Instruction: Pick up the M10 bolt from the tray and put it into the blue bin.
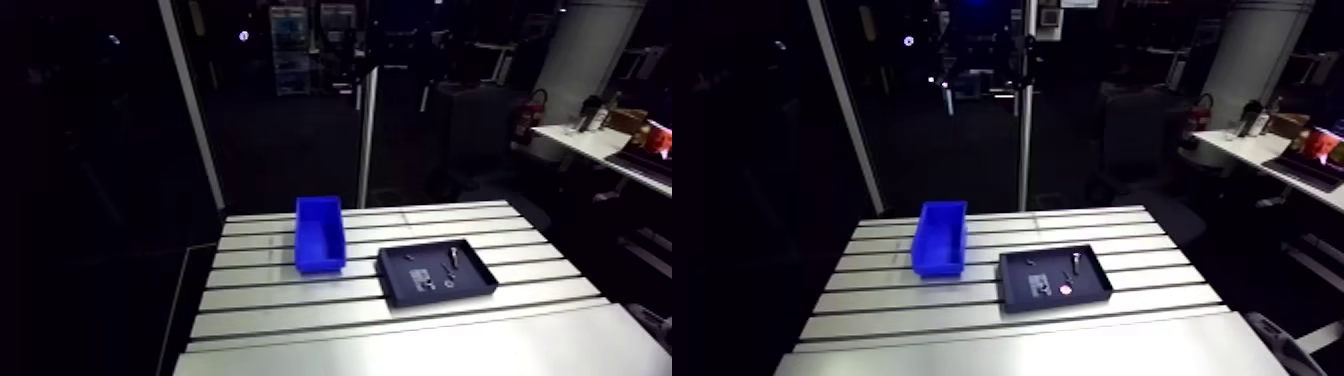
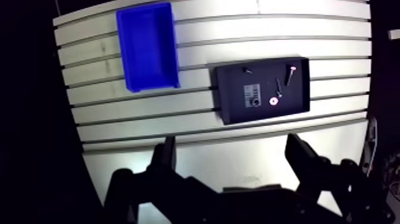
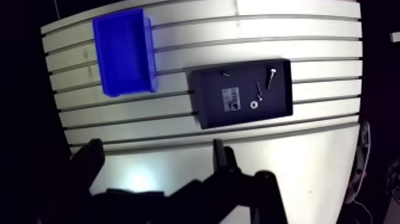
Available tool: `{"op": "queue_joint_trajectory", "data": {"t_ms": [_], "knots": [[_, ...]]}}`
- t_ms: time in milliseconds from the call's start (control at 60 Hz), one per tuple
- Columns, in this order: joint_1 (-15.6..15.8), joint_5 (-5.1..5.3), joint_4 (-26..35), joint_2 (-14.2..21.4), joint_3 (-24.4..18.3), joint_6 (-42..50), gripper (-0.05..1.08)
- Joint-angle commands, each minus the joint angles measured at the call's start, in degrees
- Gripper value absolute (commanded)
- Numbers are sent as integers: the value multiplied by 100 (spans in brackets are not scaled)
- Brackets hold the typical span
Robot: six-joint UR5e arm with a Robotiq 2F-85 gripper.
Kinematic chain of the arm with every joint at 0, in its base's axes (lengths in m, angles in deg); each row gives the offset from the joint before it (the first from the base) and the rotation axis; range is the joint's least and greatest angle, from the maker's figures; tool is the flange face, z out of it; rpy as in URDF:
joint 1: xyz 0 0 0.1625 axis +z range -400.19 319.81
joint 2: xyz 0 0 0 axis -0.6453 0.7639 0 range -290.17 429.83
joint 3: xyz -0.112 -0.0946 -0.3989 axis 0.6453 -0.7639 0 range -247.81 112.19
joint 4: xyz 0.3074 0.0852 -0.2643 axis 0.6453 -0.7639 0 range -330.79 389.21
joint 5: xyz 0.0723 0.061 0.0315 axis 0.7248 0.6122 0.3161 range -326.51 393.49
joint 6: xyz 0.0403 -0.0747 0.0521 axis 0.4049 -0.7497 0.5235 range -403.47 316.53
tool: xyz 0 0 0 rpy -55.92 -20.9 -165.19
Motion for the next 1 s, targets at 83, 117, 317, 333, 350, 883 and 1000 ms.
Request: {"op": "queue_joint_trajectory", "data": {"t_ms": [83, 117, 317, 333, 350, 883, 1000], "knots": [[18, 26, 53, 0, 0, 150, 1], [18, 26, 53, 0, 0, 150, 1], [18, 26, 53, -9, -9, 150, 1], [18, 26, 53, -9, -9, 150, 1], [18, 26, 53, -9, -9, 150, 1], [18, 26, 53, -9, 8, 157, 1], [18, 18, 53, -18, 8, 150, 1]]}}
